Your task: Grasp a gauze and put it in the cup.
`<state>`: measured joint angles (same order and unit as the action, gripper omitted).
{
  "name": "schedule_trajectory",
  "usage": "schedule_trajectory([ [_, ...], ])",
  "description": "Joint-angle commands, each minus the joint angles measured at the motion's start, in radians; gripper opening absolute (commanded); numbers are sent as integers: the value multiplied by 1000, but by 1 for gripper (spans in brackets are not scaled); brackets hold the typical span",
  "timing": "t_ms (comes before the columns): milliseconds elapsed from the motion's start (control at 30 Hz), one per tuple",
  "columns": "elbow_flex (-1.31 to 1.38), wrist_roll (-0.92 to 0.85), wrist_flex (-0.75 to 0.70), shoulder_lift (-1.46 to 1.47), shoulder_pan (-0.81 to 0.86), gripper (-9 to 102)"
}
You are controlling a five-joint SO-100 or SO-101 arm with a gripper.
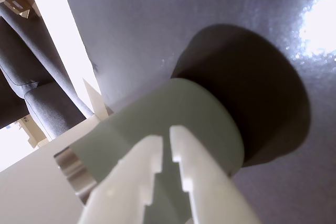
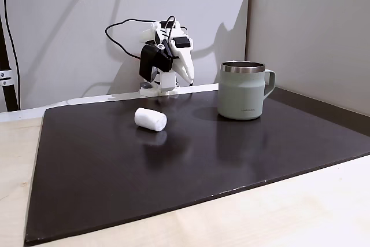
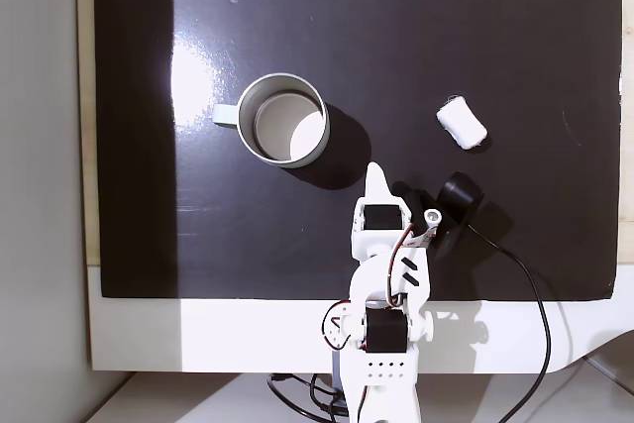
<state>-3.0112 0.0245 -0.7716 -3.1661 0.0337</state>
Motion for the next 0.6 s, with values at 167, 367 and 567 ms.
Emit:
schedule_trajectory([
  [167,6,-98,31,-11,-63,0],
  [367,6,-97,31,-11,-63,0],
  [567,6,-103,32,-11,-60,0],
])
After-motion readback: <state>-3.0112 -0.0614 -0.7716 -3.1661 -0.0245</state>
